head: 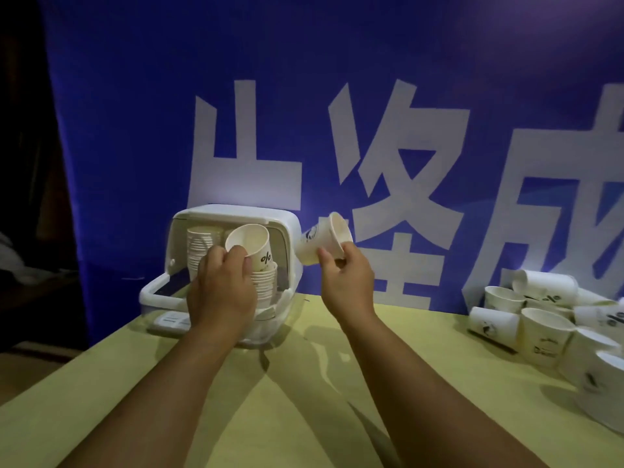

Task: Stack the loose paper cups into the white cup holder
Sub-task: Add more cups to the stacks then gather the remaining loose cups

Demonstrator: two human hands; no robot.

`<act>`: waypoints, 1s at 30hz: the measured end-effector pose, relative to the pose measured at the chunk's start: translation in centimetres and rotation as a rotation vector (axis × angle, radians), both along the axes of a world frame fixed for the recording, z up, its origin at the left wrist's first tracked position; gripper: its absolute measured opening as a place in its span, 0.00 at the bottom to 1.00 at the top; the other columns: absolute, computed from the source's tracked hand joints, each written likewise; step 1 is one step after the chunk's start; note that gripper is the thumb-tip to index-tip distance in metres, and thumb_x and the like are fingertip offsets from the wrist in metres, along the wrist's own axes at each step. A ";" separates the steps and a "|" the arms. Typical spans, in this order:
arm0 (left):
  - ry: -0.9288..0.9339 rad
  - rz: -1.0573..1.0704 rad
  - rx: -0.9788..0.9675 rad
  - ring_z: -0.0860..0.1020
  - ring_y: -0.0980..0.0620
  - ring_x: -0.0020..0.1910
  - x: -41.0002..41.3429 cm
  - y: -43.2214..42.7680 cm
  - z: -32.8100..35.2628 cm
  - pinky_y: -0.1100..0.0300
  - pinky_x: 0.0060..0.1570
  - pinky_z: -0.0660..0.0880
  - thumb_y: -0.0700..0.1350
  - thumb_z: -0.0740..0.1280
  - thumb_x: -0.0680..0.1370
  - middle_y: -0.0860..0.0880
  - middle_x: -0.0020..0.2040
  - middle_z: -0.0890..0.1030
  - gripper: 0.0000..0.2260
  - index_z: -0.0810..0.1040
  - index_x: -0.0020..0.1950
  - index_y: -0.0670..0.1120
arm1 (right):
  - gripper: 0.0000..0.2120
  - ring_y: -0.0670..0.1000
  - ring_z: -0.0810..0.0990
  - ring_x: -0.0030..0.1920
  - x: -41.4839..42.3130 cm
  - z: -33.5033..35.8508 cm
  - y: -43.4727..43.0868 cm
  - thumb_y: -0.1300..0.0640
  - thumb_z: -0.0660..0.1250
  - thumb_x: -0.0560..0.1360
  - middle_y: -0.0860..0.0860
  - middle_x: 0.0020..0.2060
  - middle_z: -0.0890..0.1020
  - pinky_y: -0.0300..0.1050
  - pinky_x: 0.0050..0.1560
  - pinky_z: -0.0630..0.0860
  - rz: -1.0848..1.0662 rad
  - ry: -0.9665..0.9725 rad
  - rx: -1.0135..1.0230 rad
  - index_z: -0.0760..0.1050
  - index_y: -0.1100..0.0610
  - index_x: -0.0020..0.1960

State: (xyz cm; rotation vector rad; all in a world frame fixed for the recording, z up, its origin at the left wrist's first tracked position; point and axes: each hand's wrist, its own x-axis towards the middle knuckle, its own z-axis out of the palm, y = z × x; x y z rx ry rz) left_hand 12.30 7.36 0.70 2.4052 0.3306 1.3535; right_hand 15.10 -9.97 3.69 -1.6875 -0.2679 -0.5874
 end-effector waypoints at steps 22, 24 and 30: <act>0.171 -0.225 -0.155 0.77 0.42 0.65 1.3 0.3 -1.7 0.45 0.59 0.77 0.56 0.72 0.76 0.43 0.77 0.66 0.51 0.30 0.76 0.65 | 0.09 0.52 0.76 0.52 1.4 0.7 5.0 0.56 0.64 0.81 0.52 0.56 0.76 0.50 0.53 0.80 0.060 -0.155 -0.730 0.72 0.52 0.61; 0.151 -0.236 -0.088 0.77 0.43 0.65 1.1 0.2 -1.7 0.47 0.58 0.77 0.54 0.72 0.77 0.43 0.79 0.63 0.51 0.27 0.73 0.70 | 0.10 0.53 0.75 0.56 1.5 0.4 5.3 0.55 0.63 0.82 0.52 0.62 0.72 0.50 0.56 0.79 0.071 -0.161 -0.755 0.72 0.52 0.62; 0.194 -0.172 -0.073 0.64 0.47 0.75 1.8 0.3 -1.9 0.46 0.64 0.73 0.55 0.68 0.80 0.52 0.80 0.59 0.40 0.42 0.81 0.62 | 0.19 0.52 0.79 0.58 1.4 -0.2 5.2 0.60 0.67 0.79 0.50 0.62 0.79 0.41 0.53 0.74 0.123 -0.107 -0.591 0.73 0.51 0.70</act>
